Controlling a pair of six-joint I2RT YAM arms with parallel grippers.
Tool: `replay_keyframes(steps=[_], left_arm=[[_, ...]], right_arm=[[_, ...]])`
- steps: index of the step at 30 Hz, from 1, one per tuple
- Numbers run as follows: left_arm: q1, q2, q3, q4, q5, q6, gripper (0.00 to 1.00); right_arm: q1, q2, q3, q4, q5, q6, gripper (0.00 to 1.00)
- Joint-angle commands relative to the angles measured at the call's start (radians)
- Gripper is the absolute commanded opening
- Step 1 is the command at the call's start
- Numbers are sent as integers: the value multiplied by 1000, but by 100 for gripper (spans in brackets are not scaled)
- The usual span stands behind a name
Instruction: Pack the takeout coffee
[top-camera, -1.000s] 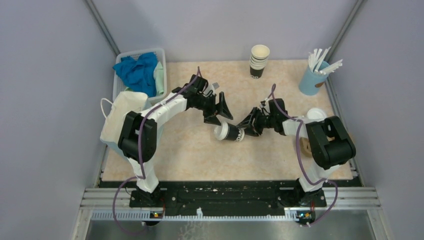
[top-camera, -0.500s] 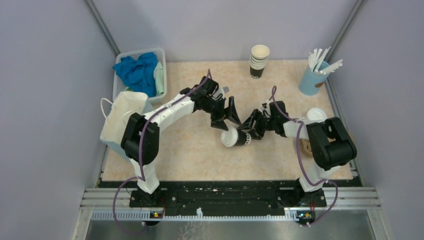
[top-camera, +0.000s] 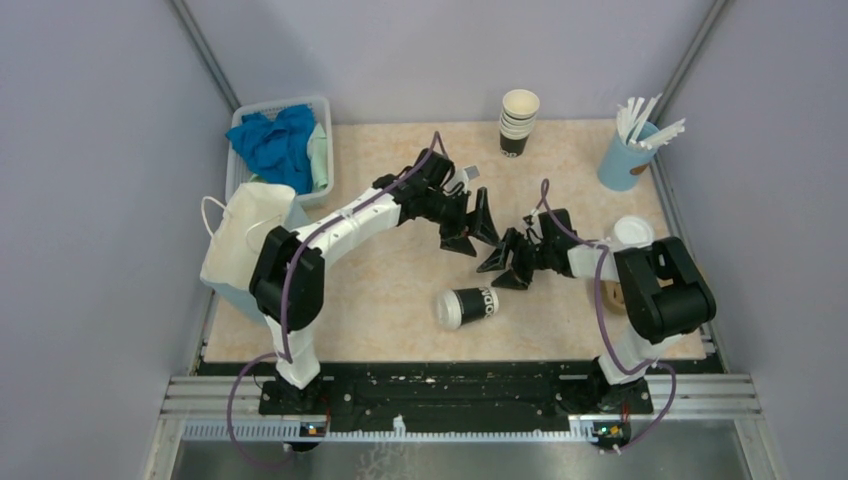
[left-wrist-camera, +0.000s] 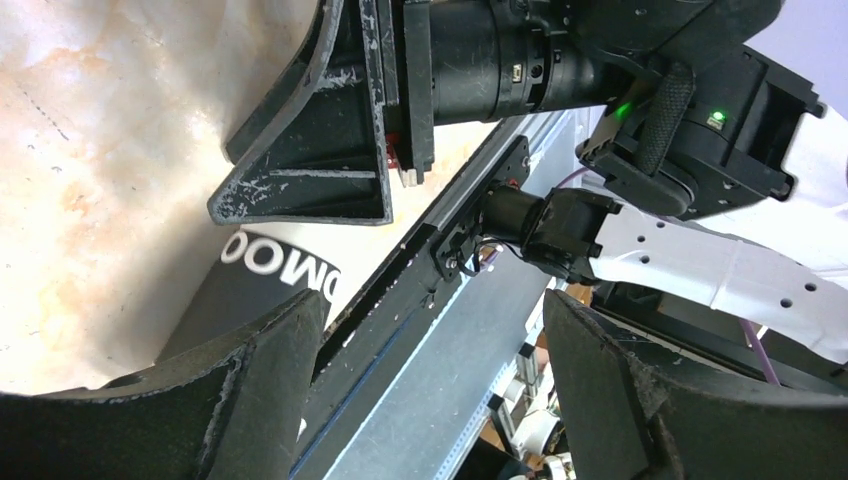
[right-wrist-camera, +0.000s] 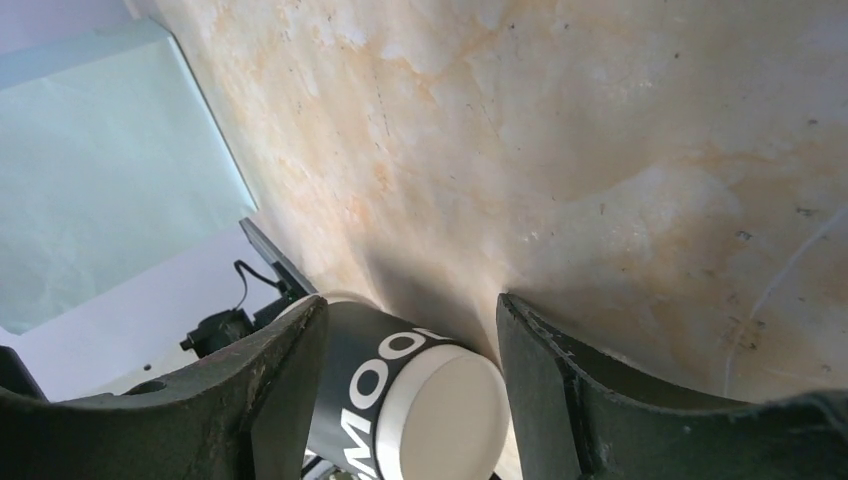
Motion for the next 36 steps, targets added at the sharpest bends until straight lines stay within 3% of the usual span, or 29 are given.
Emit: replay_keyframes(steps=[1, 6, 10, 14, 15, 19, 22, 26, 29, 36], left_arm=[[-13, 20, 47, 33, -12, -4, 87], [22, -16, 67, -57, -79, 58, 91], [75, -141, -42, -108, -138, 103, 94], [106, -279, -217, -108, -159, 114, 95], [107, -307, -247, -107, -167, 117, 96], [107, -381, -345, -113, -158, 103, 96], [106, -425, -401, -88, -135, 74, 96], [106, -467, -450, -61, -111, 49, 96], [104, -494, -472, -58, -104, 42, 96], [98, -600, -514, -58, -114, 11, 96]], right_arm=[[-8, -24, 46, -51, 47, -67, 63], [-26, -71, 211, -379, 209, -321, 72], [-23, -162, 305, -611, 317, -492, 81], [28, -265, 329, -801, 352, -507, 87], [61, -287, 329, -851, 358, -492, 93], [201, -401, 294, -969, 382, -319, 98], [222, -489, 204, -917, 252, -137, 99], [233, -592, 175, -925, 337, 105, 99], [248, -598, 166, -1008, 336, 267, 99], [431, -570, 117, -1017, 448, 655, 99]])
